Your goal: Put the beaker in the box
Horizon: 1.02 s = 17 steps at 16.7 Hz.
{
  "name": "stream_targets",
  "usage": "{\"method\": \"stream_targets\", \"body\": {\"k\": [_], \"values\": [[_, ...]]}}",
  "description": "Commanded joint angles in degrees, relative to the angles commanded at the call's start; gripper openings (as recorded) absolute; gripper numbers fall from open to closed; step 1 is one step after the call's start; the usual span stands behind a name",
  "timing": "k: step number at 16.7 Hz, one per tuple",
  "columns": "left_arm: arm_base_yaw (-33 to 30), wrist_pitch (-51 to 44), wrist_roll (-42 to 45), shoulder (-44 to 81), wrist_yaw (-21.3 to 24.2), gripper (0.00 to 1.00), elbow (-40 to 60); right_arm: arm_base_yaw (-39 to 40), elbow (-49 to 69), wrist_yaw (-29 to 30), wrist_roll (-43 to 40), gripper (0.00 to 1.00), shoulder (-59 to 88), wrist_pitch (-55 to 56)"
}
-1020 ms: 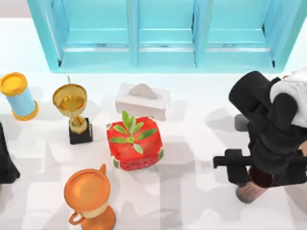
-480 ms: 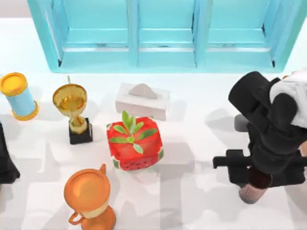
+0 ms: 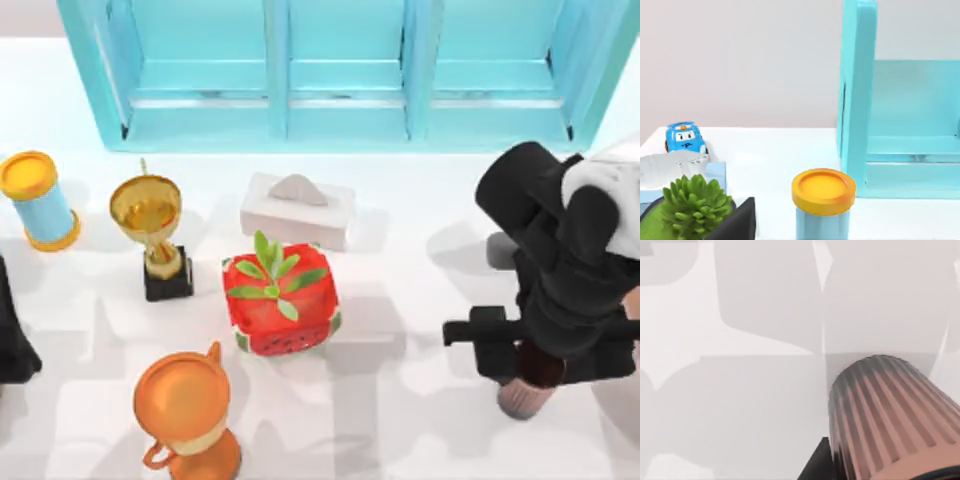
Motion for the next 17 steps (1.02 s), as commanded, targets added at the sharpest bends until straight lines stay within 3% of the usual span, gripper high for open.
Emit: {"method": "stream_targets", "body": {"k": [3,6,13,17], "values": [[0.00,0.00,0.00,0.00,0.00,1.00,0.00,-1.68,5.11,0.41,-3.55,0.00,0.55,-3.67],[0.00,0.00,0.00,0.00,0.00,1.00,0.00,-8.11,12.49,0.76,-9.96,0.00,1.17,-9.33],[0.00,0.00,0.00,0.00,0.00,1.00,0.00,-37.44,29.16,1.09,-37.96,0.00,1.97,-24.30],[0.00,0.00,0.00,0.00,0.00,1.00,0.00,-47.53,33.92,0.91,-47.17,0.00,2.18,-29.42]]}}
